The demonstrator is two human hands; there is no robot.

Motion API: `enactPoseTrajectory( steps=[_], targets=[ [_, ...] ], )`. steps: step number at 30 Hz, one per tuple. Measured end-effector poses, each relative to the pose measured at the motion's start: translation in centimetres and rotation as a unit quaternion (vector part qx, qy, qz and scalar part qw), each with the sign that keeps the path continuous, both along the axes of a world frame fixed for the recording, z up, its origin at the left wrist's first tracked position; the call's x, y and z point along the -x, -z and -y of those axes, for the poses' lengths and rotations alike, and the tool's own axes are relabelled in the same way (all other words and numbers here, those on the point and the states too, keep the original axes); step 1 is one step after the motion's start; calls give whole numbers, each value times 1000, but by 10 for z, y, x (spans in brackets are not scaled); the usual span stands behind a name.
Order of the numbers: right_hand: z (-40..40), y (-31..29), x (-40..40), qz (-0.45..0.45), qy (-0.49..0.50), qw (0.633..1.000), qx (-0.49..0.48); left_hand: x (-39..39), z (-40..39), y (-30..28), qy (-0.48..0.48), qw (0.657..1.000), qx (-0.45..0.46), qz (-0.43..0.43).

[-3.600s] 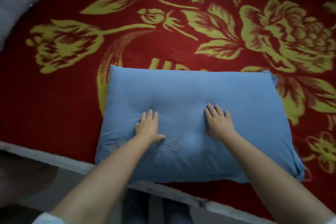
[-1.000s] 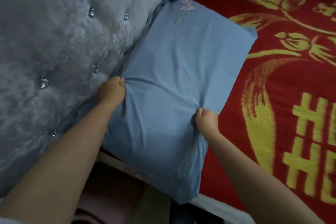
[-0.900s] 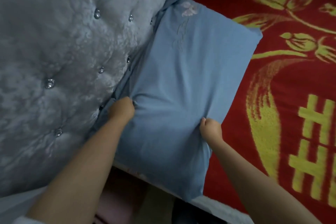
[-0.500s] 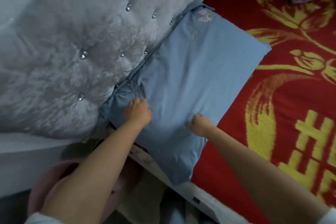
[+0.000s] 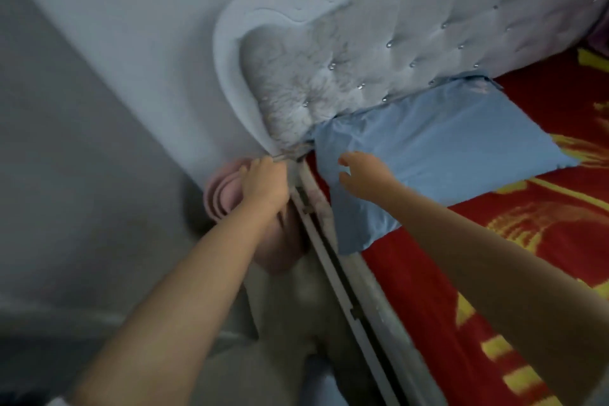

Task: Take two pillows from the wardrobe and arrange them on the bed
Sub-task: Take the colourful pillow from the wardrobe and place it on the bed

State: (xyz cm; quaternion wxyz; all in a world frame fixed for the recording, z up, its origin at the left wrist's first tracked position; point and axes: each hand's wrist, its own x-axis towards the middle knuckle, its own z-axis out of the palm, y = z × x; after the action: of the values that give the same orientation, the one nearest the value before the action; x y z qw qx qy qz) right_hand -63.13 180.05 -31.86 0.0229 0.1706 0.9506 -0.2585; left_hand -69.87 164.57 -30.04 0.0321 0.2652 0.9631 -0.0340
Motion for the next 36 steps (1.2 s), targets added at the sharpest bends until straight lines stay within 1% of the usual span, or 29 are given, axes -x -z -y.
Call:
enactPoseTrajectory(
  steps=[3,6,10,14,16,19,21,24,28,31,36],
  targets=[
    [71,-31,-18,-13,-89,996,-15,-37,76,-27,-64,997,-27,-17],
    [143,-53,-40,-65,-177,981,-41,-74,152,-45,-140,988,-52,-35],
    [241,-73,-66,-101,-265,956,-71,-128,258,-62,-174,982,-59,-52],
    [343,-80,-97,-101,-317,939,-82,-186,370,-67,-200,977,-51,-60],
    [395,-81,-113,-92,-327,937,-79,-209,425,-65,-221,974,-27,-47],
    [462,-76,-130,-64,-345,932,-87,-234,499,-58,-250,968,-5,-19],
    [496,-68,-134,-45,-351,931,-88,-240,539,-52,-263,965,0,-18],
    [529,-53,-128,-18,-345,934,-88,-237,580,-38,-283,959,7,-3],
    [550,-25,-101,12,-309,948,-77,-211,609,-14,-279,960,9,26],
    [554,-5,-65,15,-254,966,-54,-172,622,2,-257,965,11,50],
    [558,17,25,33,-177,983,-37,-70,641,11,-231,968,34,92]
  ],
)
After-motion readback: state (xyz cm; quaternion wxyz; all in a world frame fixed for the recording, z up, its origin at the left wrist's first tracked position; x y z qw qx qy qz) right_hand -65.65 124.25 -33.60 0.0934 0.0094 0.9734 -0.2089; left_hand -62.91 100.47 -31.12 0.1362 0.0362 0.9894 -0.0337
